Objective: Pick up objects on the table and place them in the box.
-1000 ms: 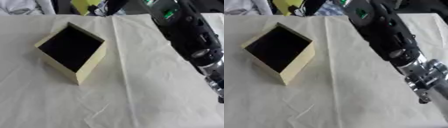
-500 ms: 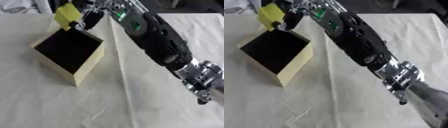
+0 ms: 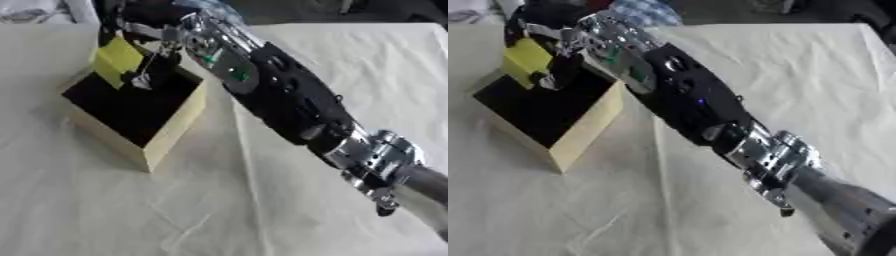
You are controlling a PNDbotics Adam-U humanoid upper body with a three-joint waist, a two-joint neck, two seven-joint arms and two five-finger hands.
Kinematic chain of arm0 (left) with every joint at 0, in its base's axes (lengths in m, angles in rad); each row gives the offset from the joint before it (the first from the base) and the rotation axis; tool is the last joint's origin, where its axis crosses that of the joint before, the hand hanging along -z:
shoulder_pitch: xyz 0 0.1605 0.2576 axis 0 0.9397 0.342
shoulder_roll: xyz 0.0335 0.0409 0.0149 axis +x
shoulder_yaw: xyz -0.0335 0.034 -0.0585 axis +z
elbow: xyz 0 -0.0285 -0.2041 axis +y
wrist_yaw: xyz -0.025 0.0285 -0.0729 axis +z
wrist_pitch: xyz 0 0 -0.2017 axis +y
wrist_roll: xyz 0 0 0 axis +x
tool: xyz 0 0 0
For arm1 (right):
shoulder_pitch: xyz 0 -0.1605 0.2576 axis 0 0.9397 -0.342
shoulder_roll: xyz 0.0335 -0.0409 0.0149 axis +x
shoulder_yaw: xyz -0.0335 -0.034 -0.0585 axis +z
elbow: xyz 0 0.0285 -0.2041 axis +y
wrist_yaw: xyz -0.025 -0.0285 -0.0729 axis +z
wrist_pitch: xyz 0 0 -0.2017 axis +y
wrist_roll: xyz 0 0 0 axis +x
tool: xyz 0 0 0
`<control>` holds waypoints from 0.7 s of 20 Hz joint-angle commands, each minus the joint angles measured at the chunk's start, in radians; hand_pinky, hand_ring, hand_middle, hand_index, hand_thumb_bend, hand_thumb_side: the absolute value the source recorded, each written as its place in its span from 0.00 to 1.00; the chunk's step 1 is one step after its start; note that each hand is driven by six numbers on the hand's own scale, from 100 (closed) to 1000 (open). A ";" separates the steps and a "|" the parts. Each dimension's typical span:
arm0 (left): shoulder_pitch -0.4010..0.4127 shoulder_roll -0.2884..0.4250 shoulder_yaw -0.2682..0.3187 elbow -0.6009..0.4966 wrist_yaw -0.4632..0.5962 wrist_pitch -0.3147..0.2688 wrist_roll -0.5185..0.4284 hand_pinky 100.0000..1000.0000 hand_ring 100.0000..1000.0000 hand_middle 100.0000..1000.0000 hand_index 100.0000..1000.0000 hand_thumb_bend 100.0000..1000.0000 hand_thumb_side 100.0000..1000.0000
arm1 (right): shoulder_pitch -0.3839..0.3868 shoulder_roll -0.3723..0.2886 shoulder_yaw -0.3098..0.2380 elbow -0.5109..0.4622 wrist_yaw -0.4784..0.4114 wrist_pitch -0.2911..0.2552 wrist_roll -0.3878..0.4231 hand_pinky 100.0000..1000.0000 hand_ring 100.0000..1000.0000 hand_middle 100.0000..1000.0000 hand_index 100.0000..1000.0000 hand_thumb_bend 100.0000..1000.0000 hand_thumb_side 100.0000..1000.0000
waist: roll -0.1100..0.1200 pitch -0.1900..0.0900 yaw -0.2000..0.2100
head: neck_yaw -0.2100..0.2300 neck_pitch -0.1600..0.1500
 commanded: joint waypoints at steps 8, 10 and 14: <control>-0.007 0.009 0.000 -0.019 0.001 0.001 -0.009 0.67 0.76 0.82 0.66 0.00 0.67 | -0.002 -0.007 0.008 -0.034 0.095 -0.022 0.042 0.68 0.76 0.67 0.80 0.25 0.21 | 0.007 -0.016 -0.007 | 0.005 -0.009; -0.006 0.009 0.001 -0.019 0.002 0.001 -0.009 0.68 0.76 0.82 0.66 0.00 0.67 | 0.000 -0.011 0.004 -0.045 0.113 -0.022 0.045 0.71 0.78 0.71 0.82 0.29 0.29 | 0.008 -0.016 -0.009 | 0.006 -0.009; -0.003 0.010 0.001 -0.019 0.001 0.002 -0.010 0.68 0.76 0.82 0.66 0.00 0.68 | 0.003 -0.016 -0.009 -0.061 0.125 -0.021 0.043 0.71 0.78 0.71 0.82 0.30 0.30 | 0.009 -0.018 -0.015 | 0.007 -0.008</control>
